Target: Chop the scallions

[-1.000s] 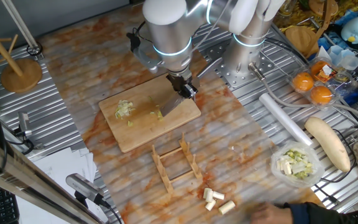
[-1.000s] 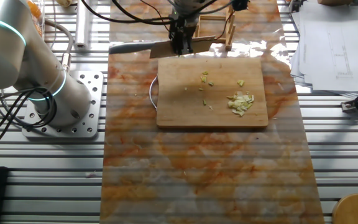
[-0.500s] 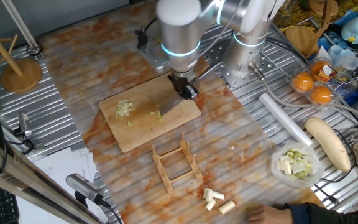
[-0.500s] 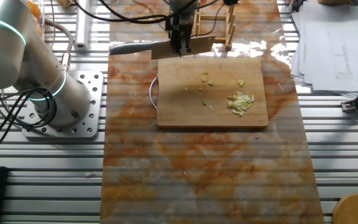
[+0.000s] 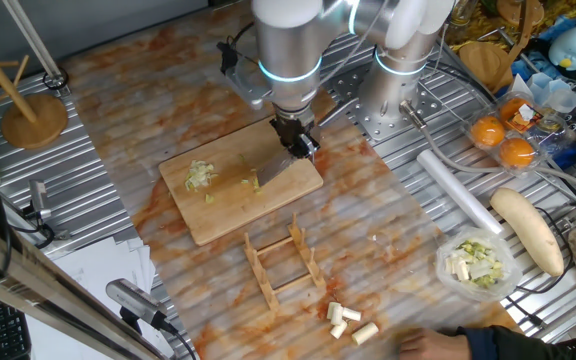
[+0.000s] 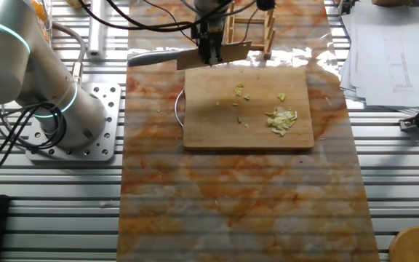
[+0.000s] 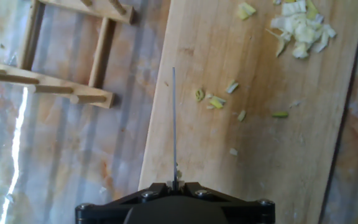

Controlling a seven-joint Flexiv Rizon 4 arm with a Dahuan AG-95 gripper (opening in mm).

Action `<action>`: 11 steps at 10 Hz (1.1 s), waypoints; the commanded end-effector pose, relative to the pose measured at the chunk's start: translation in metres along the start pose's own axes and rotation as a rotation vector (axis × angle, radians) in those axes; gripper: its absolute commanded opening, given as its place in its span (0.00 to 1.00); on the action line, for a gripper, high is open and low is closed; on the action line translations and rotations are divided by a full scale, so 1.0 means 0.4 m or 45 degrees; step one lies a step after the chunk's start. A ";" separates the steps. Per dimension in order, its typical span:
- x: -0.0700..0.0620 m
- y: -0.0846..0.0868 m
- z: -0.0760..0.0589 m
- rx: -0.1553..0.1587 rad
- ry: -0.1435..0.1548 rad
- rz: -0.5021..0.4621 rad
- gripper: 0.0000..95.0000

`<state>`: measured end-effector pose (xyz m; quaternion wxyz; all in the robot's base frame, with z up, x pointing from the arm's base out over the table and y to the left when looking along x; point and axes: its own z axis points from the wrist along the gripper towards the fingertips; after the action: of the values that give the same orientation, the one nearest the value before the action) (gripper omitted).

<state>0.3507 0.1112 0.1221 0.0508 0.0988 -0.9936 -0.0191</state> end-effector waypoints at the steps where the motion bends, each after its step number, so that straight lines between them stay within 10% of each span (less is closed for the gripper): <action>1: -0.008 0.012 -0.012 -0.011 0.006 0.039 0.00; 5: -0.149 0.165 -0.118 -0.052 -0.023 0.125 0.00; 11: -0.276 0.280 -0.088 -0.028 -0.048 0.175 0.00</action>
<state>0.4412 0.2453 0.1514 0.0368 0.0266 -0.9986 -0.0252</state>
